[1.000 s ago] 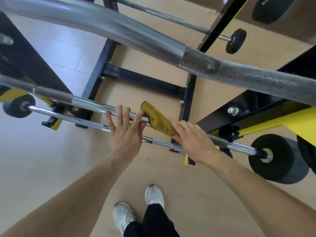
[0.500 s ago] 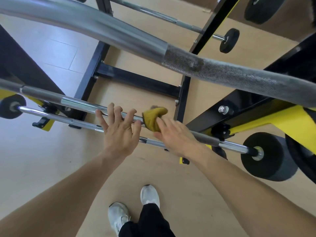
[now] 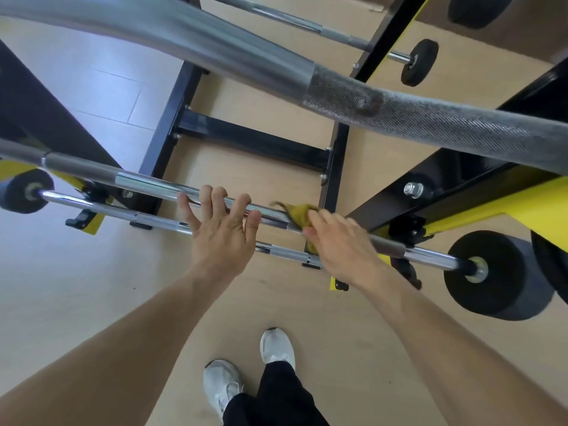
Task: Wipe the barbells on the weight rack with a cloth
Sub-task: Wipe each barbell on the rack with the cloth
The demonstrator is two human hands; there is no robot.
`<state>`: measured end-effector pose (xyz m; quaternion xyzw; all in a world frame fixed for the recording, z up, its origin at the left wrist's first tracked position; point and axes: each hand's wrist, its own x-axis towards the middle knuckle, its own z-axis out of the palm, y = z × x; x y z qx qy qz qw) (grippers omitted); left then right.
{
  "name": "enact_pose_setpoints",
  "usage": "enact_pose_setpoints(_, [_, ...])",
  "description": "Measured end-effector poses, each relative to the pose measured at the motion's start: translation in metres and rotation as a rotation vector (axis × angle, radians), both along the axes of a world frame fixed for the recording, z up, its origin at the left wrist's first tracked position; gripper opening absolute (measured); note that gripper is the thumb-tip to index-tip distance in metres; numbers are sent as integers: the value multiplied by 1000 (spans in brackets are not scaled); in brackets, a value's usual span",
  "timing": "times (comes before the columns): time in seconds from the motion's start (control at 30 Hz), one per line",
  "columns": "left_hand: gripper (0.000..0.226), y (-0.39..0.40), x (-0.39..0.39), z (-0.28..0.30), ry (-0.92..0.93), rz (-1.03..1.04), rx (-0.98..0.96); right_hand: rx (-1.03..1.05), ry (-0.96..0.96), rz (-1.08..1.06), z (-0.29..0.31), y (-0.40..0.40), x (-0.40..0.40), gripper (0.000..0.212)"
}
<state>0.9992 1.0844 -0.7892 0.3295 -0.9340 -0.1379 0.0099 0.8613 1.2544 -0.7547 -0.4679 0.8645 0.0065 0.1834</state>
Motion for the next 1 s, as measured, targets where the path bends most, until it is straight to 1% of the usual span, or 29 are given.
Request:
enact_pose_setpoints(0.1, [44, -2, 1, -1, -44, -9, -25, -65, -23, 70, -5, -22, 10, 37])
enact_pose_setpoints(0.17, [45, -2, 1, 0, -52, -20, -27, -27, -53, 92, -1, -2, -1, 42])
enact_pose_setpoints(0.23, [43, -3, 2, 0, -39, -18, -21, 69, -28, 8, 5, 40, -19, 43])
enact_pose_setpoints(0.3, [41, -1, 2, 0, -18, -13, -15, 178, 35, -91, 13, 73, -30, 49])
enact_pose_setpoints(0.37, [39, 0, 1, 0, -1, -2, -14, 196, 43, -107, 12, 73, -28, 48])
enact_pose_setpoints(0.43, [38, 2, 1, -2, 21, 12, -14, 154, 14, -77, 8, 57, -22, 41])
enact_pose_setpoints(0.5, [35, 4, -1, -4, 47, 17, -16, 85, -11, -42, 5, 43, -18, 39])
enact_pose_setpoints(0.6, [33, 6, -2, -9, 79, 33, -26, -18, -24, 19, -5, 12, -4, 44])
enact_pose_setpoints(0.67, [35, 6, -1, -10, 82, 43, -47, -84, 15, 96, -10, -18, 15, 47])
enact_pose_setpoints(0.7, [36, 6, 0, -10, 72, 43, -55, -96, 25, 102, -10, -29, 22, 47])
enact_pose_setpoints(0.73, [38, 5, 0, -9, 64, 38, -53, -103, 27, 96, -10, -31, 23, 46])
enact_pose_setpoints(0.8, [38, 3, 1, -8, 65, 24, -33, -104, 38, 98, -7, -9, 17, 46])
enact_pose_setpoints(0.87, [41, 1, 2, -6, 64, 23, -44, -28, 80, 63, -5, 34, 1, 48])
enact_pose_setpoints(0.93, [43, 3, 1, -7, 71, 34, -65, 108, 129, -31, -1, 71, -16, 53])
enact_pose_setpoints(1.0, [43, 5, -1, -10, 92, 46, -68, 185, 177, -76, 2, 85, -23, 56])
